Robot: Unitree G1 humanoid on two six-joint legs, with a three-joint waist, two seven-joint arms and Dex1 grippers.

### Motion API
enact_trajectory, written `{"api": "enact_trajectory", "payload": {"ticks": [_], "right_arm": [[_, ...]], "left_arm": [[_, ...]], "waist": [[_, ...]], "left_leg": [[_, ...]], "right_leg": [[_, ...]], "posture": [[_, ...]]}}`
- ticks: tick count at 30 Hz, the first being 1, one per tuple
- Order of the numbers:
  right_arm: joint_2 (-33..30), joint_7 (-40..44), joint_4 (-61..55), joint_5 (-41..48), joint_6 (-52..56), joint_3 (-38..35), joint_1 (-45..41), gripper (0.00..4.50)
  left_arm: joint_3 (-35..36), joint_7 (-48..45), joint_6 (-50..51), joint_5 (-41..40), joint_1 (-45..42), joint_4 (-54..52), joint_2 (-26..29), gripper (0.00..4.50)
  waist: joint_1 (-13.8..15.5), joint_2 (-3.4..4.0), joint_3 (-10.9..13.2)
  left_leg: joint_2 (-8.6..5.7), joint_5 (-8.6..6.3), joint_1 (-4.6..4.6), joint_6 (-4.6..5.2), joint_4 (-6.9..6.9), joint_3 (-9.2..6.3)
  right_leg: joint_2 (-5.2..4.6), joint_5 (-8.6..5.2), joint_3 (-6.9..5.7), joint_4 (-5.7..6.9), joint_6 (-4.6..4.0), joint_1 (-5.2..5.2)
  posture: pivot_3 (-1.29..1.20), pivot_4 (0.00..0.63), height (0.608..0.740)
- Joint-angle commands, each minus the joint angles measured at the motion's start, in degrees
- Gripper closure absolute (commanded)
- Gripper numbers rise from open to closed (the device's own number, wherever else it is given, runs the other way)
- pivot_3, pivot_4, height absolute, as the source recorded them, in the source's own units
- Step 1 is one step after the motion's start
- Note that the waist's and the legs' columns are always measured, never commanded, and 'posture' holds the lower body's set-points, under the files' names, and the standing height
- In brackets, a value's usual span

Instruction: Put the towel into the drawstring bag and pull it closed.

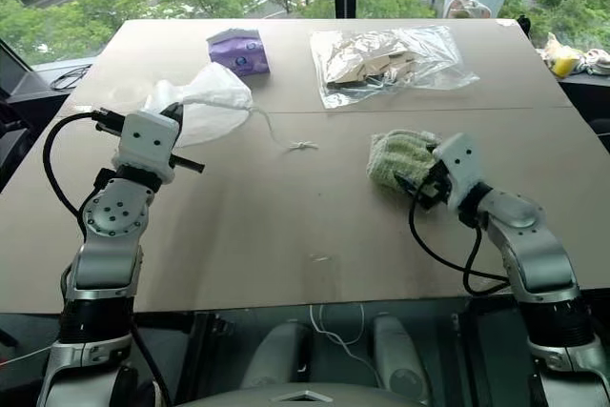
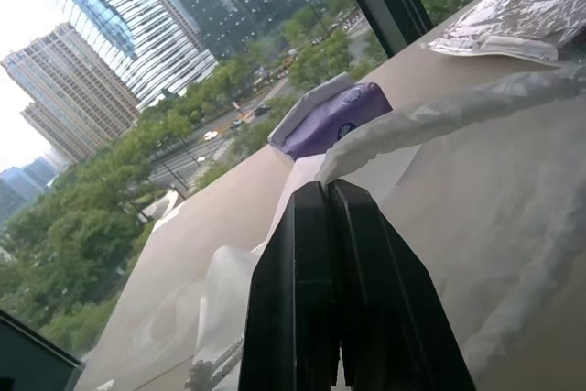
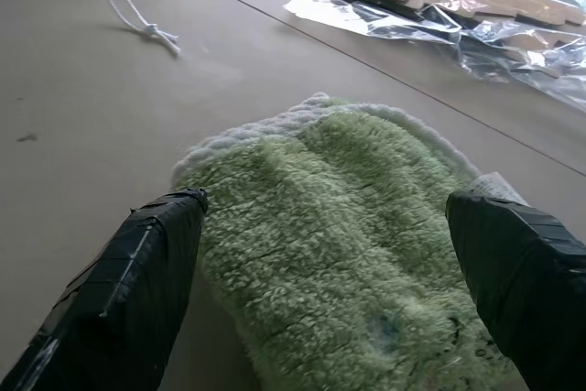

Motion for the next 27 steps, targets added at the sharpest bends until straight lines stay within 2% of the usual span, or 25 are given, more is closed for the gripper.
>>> {"api": "enact_trajectory", "payload": {"ticks": [1,5,10,16,22,24,27], "right_arm": [[3.23,-5.24,2.65,-1.52,0.85,-1.04,-3.78,0.00],[7.08,-8.95,3.93,0.00,8.08,-2.77,-5.14,0.00],[5.38,-7.67,4.29,-2.73,14.93,2.65,-3.23,0.00],[2.97,-14.13,10.35,-11.51,13.42,3.97,-6.69,0.00],[-2.72,-15.13,13.45,-21.50,7.83,10.75,-7.75,0.00],[-1.58,-16.31,13.27,-21.93,9.73,9.94,-7.45,0.00],[3.34,-18.36,13.08,-18.40,16.85,4.70,-6.93,0.00]], "left_arm": [[-0.05,-0.42,-0.40,-0.39,-1.50,-0.96,0.18,4.46],[0.01,-0.72,-0.38,-0.55,-1.49,-0.52,0.11,4.46],[0.26,-0.59,0.30,-1.32,-1.12,-0.37,-0.58,4.46],[0.30,-0.70,0.61,-1.46,-0.92,-0.45,-1.09,4.46],[-0.15,-0.96,0.41,-1.76,-1.18,0.23,-1.10,4.46],[-0.24,-1.07,0.39,-1.86,-1.27,0.32,-1.12,4.46],[-0.35,-1.26,0.31,-2.02,-1.24,0.41,-1.13,4.46]], "waist": [[-0.11,0.00,0.00],[-0.02,0.00,0.00],[0.14,0.00,0.00],[0.01,-0.06,-0.05],[0.58,-0.23,-0.15],[0.56,-0.24,-0.16],[0.53,-0.37,-0.24]], "left_leg": [[0.00,0.00,0.00,0.00,0.00,0.00],[0.00,0.00,0.00,0.00,-0.01,-0.03],[-0.03,0.00,-0.06,0.00,-0.03,-0.06],[-0.01,0.00,0.07,0.01,0.03,-0.06],[-0.06,0.01,0.08,0.01,0.35,-0.09],[-0.06,0.01,0.08,0.01,0.34,-0.10],[-0.04,0.01,0.10,0.01,0.32,-0.15]], "right_leg": [[0.01,0.00,0.00,0.01,0.00,0.00],[0.01,0.06,0.00,0.08,0.09,-0.01],[-0.02,0.13,-0.01,0.03,0.19,-0.01],[0.01,0.00,-0.02,0.10,0.00,0.04],[-0.03,0.00,-0.03,0.03,0.00,0.28],[-0.03,0.00,-0.03,0.03,0.00,0.29],[-0.01,0.00,-0.06,0.05,0.00,0.29]], "posture": [[0.00,0.150,0.740],[0.00,0.150,0.740],[0.00,0.150,0.740],[0.00,0.150,0.740],[0.00,0.150,0.740],[0.00,0.150,0.740],[0.00,0.150,0.740]]}}
